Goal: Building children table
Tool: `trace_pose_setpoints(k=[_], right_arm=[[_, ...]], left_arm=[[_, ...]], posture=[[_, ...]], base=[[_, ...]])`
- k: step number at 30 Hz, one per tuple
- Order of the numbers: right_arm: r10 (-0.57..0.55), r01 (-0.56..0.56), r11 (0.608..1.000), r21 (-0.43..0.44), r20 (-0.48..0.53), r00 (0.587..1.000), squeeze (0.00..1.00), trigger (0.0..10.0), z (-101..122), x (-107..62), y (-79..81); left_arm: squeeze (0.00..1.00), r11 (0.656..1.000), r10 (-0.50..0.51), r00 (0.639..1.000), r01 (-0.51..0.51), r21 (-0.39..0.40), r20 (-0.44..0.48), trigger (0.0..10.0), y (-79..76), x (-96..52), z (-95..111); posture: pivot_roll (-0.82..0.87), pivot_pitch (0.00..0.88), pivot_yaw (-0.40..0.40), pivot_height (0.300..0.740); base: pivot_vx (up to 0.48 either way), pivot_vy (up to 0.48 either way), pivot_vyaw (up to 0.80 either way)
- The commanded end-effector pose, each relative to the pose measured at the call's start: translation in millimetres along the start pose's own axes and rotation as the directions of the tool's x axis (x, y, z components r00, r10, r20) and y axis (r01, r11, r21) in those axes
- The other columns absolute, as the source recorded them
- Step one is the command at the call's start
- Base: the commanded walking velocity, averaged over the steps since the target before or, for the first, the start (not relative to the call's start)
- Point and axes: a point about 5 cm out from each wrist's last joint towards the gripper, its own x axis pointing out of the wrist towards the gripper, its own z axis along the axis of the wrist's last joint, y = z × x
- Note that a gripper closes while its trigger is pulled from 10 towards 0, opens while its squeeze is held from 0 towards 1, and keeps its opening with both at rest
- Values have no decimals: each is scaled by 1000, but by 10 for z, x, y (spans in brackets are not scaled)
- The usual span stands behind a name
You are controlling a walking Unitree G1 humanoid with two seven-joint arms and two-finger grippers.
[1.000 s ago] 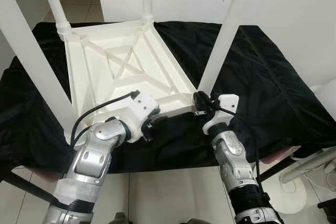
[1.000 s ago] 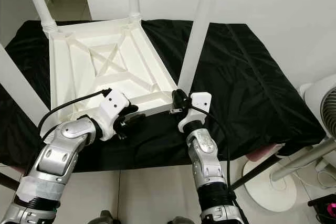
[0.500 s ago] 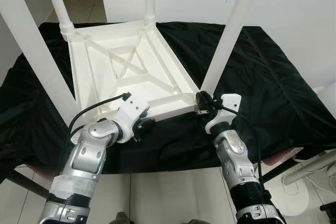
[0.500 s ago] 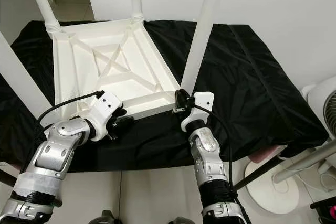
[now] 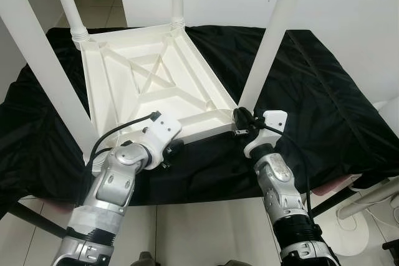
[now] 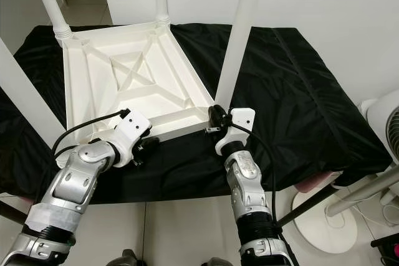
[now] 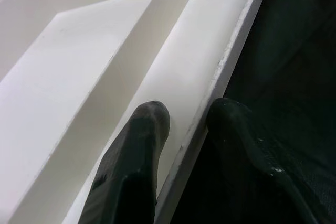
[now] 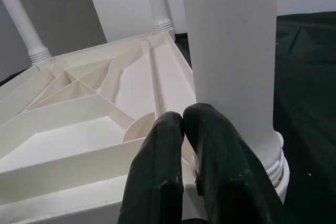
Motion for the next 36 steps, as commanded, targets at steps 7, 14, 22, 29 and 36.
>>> trace_pose_setpoints(k=[7,14,22,29,36], right_arm=[[18,-19,1000,8,19,1000,0,10000,26,-1,3],[64,-64,998,0,0,998,0,10000,-29,-36,72],[84,-84,996,2,-12,996,0,10000,-61,-28,107],[120,-120,993,3,-28,992,0,10000,-88,10,137],[151,-151,989,1,-36,988,0,10000,-89,63,161]], left_arm=[[0,1000,8,986,-12,27,167,10000,-115,-37,173],[0,999,-23,951,37,-38,310,10000,-179,-195,253],[1000,992,8,931,38,-119,365,10000,-167,-321,202],[0,994,99,920,-75,-78,379,10000,-165,-530,104],[0,974,212,865,-147,-175,455,10000,-143,-760,91]], posture=[[-58,0,11,740],[-38,0,5,740],[-2,0,-8,740],[33,0,-29,740],[80,0,-61,740]], base=[[0,0,0],[0,0,0],[0,0,0],[0,0,0],[0,0,0]])
